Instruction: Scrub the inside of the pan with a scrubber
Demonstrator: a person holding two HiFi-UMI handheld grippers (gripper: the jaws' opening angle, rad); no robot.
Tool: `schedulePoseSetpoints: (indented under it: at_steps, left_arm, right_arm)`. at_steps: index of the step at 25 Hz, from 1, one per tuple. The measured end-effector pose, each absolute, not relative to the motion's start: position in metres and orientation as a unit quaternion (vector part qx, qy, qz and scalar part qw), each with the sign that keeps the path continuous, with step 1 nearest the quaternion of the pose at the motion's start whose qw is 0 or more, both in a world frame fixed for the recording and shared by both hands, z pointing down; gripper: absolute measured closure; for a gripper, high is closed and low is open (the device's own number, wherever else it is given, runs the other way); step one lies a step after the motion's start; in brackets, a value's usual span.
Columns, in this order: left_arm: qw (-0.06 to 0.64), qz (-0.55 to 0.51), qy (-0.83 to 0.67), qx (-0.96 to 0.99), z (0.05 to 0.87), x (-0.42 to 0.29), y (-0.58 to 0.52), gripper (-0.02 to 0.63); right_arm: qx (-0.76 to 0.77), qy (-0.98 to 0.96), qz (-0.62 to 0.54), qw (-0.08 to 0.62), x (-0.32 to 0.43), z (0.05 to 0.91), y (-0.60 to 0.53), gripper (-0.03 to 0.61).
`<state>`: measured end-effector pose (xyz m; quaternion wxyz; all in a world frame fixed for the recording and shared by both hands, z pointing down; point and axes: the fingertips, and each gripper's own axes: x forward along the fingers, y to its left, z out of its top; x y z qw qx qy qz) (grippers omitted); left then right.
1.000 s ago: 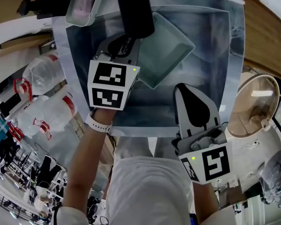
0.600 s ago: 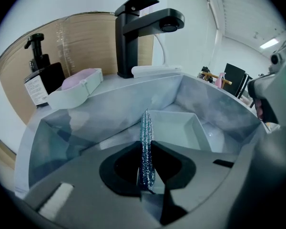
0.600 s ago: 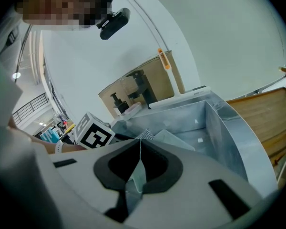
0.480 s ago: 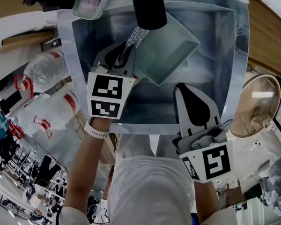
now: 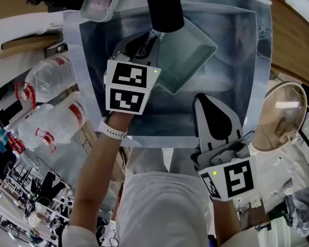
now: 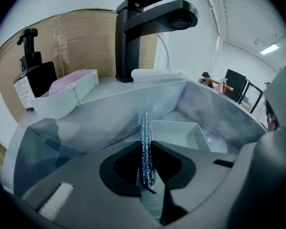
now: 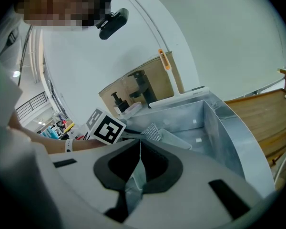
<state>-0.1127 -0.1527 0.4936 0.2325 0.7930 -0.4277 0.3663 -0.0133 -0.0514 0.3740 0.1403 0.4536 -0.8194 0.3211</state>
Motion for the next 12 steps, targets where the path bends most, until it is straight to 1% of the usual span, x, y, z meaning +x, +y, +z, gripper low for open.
schedulePoseSetpoints:
  at_steps: [12]
  left_arm:
    - [0.235,0.386,-0.418,0.788,0.494,-0.134,-0.127,0.549]
  right_arm:
    - [0.455,-0.818,0.323,0.136,-0.016,0.375,-0.045,0.569]
